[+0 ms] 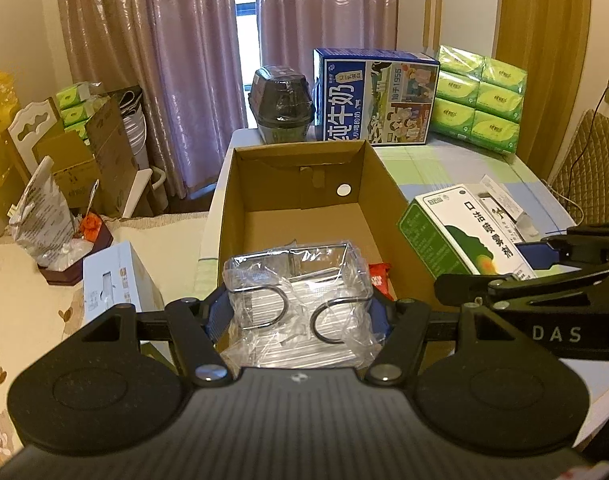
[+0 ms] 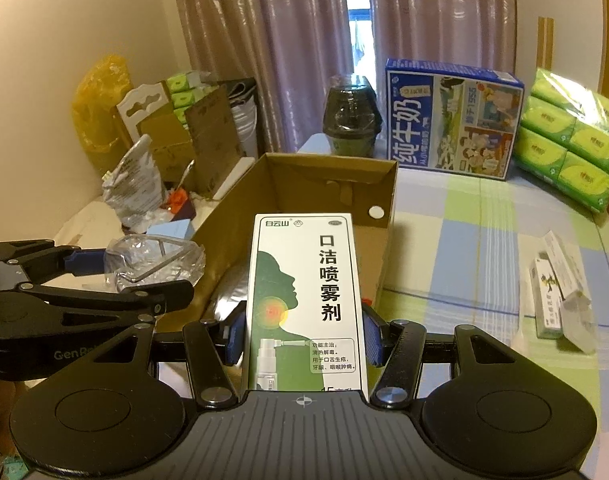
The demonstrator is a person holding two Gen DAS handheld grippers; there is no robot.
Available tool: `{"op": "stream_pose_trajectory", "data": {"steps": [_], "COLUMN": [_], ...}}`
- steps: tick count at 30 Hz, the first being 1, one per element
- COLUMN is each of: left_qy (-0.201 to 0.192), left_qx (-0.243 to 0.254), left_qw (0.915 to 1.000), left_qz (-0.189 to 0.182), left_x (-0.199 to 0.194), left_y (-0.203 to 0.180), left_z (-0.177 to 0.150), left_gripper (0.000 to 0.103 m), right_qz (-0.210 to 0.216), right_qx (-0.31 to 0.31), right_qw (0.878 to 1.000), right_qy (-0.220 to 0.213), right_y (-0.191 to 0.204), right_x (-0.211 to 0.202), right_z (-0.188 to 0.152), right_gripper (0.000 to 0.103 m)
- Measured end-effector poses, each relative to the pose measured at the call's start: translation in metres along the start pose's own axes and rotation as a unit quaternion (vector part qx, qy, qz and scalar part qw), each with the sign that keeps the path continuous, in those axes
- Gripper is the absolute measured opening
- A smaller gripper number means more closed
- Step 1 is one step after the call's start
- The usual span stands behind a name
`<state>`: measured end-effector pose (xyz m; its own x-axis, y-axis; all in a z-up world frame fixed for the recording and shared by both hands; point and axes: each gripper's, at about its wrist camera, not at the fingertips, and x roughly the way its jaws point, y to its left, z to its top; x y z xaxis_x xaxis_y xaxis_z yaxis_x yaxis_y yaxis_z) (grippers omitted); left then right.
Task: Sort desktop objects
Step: 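Lower the clear packaging into the box and open the left tool while the right tool holds the spray box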
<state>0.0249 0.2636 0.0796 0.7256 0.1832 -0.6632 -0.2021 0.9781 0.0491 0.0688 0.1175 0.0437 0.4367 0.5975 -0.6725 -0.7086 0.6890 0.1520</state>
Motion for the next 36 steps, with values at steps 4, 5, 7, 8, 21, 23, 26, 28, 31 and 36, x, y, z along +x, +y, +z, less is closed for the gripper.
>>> {"op": "stream_pose_trajectory", "data": {"steps": [4,5,7,8,21,23,26,28,31,36], "left_qy": [0.005,0.006,0.009,0.011,0.028,0.031,0.034,0.035,0.036,0.038], "left_qx": [0.003,0.004,0.007,0.008,0.016,0.019,0.023,0.025,0.026,0.019], "left_qw": [1.0000,1.0000,0.9999,0.9999,0.9995,0.9993,0.9991,0.9991,0.9990,0.9990], "left_qz": [-0.003,-0.004,-0.003,-0.003,-0.003,-0.005,-0.006,-0.007,-0.008,-0.015], "left_x": [0.013,0.017,0.024,0.027,0.066,0.072,0.079,0.084,0.091,0.105], "left_y": [0.004,0.005,0.006,0.007,0.017,0.016,0.016,0.016,0.016,0.017], "left_z": [0.009,0.011,0.014,0.016,0.027,0.029,0.031,0.032,0.034,0.038], "left_gripper": [0.062,0.062,0.062,0.062,0.062,0.062,0.062,0.062,0.062,0.071], "right_qz": [-0.005,-0.006,-0.008,-0.009,-0.019,-0.021,-0.023,-0.024,-0.024,-0.027], "right_qx": [-0.002,-0.002,-0.003,-0.003,0.005,0.008,0.012,0.013,0.016,0.021], "right_qw": [1.000,1.000,1.000,1.000,1.000,1.000,1.000,1.000,1.000,0.999], "right_qy": [0.000,0.000,0.000,0.001,0.007,0.007,0.008,0.009,0.009,0.008], "right_y": [-0.003,-0.004,-0.006,-0.006,-0.020,-0.022,-0.026,-0.028,-0.030,-0.034], "right_x": [0.009,0.012,0.017,0.019,0.046,0.049,0.054,0.056,0.060,0.065], "right_z": [0.007,0.009,0.011,0.012,0.021,0.022,0.024,0.025,0.026,0.027], "right_gripper": [0.053,0.053,0.053,0.053,0.053,0.053,0.053,0.053,0.053,0.053]}}
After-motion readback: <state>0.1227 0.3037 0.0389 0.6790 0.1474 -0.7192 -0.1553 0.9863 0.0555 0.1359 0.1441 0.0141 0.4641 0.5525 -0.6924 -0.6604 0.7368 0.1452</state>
